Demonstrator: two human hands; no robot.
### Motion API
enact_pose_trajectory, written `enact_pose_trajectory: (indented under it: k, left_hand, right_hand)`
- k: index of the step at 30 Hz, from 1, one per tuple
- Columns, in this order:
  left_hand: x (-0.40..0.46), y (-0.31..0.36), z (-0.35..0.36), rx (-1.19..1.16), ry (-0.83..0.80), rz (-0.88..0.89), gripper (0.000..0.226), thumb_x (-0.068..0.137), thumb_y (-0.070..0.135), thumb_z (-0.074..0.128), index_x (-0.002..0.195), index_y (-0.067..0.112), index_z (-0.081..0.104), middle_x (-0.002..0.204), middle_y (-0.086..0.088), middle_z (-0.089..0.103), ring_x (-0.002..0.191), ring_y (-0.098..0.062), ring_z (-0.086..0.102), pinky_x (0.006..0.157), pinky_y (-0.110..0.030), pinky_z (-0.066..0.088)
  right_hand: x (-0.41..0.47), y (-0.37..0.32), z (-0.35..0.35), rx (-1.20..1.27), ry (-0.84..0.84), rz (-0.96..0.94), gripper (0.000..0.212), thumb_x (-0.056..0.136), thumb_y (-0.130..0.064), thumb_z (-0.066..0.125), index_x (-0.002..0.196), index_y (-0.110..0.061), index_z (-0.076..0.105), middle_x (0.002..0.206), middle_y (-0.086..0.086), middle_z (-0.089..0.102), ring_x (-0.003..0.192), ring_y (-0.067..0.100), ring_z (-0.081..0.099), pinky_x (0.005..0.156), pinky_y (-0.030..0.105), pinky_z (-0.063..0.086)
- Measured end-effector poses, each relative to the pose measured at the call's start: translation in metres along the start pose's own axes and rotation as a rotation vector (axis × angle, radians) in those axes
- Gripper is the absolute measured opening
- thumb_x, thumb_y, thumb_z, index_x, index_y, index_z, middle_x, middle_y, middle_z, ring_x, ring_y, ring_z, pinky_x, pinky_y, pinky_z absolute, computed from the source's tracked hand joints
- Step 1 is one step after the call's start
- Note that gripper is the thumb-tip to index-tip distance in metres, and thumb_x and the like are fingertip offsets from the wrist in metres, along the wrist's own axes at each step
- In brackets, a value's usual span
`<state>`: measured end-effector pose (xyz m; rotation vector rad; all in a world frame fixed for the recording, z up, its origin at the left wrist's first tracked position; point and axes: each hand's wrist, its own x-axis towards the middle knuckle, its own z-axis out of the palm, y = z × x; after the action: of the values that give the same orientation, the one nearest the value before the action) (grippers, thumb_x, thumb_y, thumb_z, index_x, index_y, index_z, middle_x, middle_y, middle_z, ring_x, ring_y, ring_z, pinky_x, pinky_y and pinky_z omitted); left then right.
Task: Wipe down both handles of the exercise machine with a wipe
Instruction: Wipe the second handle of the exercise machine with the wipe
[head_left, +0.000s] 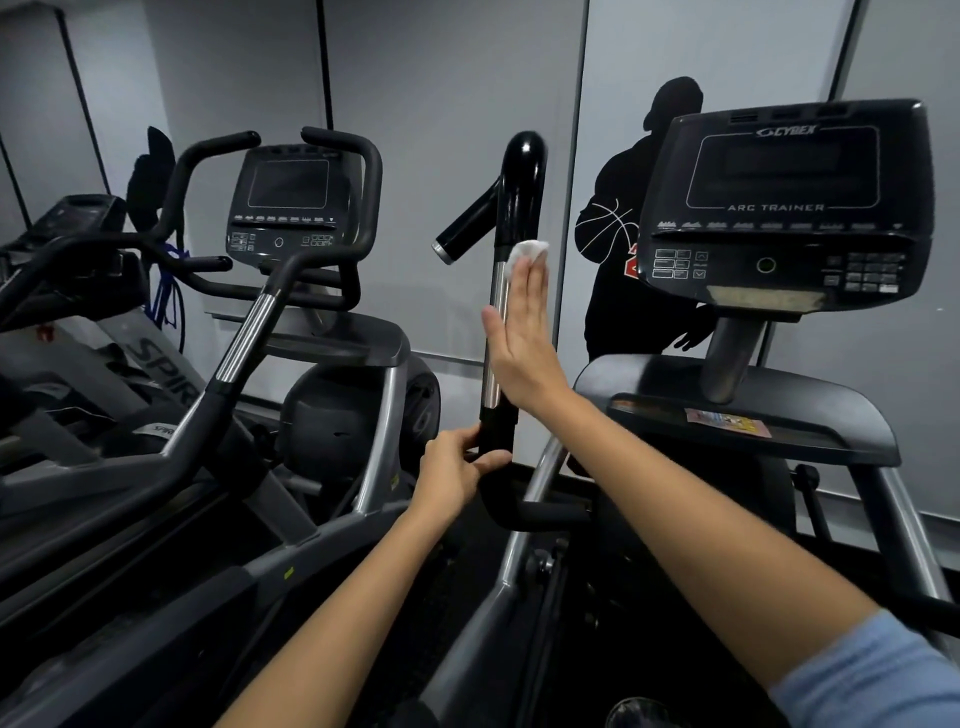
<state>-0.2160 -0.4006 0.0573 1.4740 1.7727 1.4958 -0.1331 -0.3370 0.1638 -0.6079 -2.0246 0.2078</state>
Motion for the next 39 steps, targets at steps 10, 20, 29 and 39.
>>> enact_pose_trajectory:
  k: [10, 20, 29, 39]
  left_hand:
    - [-0.006, 0.001, -0.001, 0.087, 0.039, 0.077, 0.021, 0.087, 0.004, 0.056, 0.096, 0.018, 0.069, 0.085, 0.002, 0.072, 0.088, -0.012, 0.068, 0.078, -0.027, 0.055]
    - [-0.003, -0.002, -0.001, 0.023, 0.004, 0.097, 0.024, 0.083, 0.021, 0.069, 0.107, 0.024, 0.068, 0.095, 0.004, 0.074, 0.096, -0.009, 0.067, 0.091, -0.036, 0.053]
    - [0.0, -0.005, 0.0, -0.021, -0.005, 0.071, 0.03, 0.08, 0.022, 0.073, 0.109, 0.025, 0.069, 0.094, 0.005, 0.074, 0.094, -0.007, 0.068, 0.092, -0.036, 0.053]
    - [0.0, -0.005, 0.0, -0.046, -0.005, 0.068, 0.032, 0.078, 0.022, 0.075, 0.109, 0.026, 0.068, 0.095, 0.007, 0.074, 0.093, -0.007, 0.068, 0.092, -0.036, 0.053]
  right_hand:
    - [-0.101, 0.017, 0.03, 0.054, -0.149, 0.014, 0.067, 0.101, -0.024, 0.029, 0.143, -0.018, -0.022, 0.149, -0.003, -0.035, 0.138, 0.005, -0.028, 0.106, 0.006, -0.017]
    - [-0.064, 0.012, 0.022, 0.212, -0.035, 0.058, 0.064, 0.101, -0.028, 0.025, 0.146, -0.019, -0.02, 0.153, -0.005, -0.028, 0.14, 0.003, -0.022, 0.113, 0.017, -0.011]
    - [-0.038, 0.006, 0.009, 0.483, -0.022, 0.298, 0.058, 0.102, -0.032, 0.025, 0.149, -0.017, -0.006, 0.158, -0.003, -0.003, 0.139, -0.002, -0.001, 0.116, 0.024, 0.002]
    - [-0.046, 0.007, 0.008, 0.636, -0.077, 0.503, 0.056, 0.101, -0.04, 0.02, 0.149, -0.014, 0.008, 0.157, -0.001, 0.011, 0.144, 0.011, 0.009, 0.108, 0.021, 0.008]
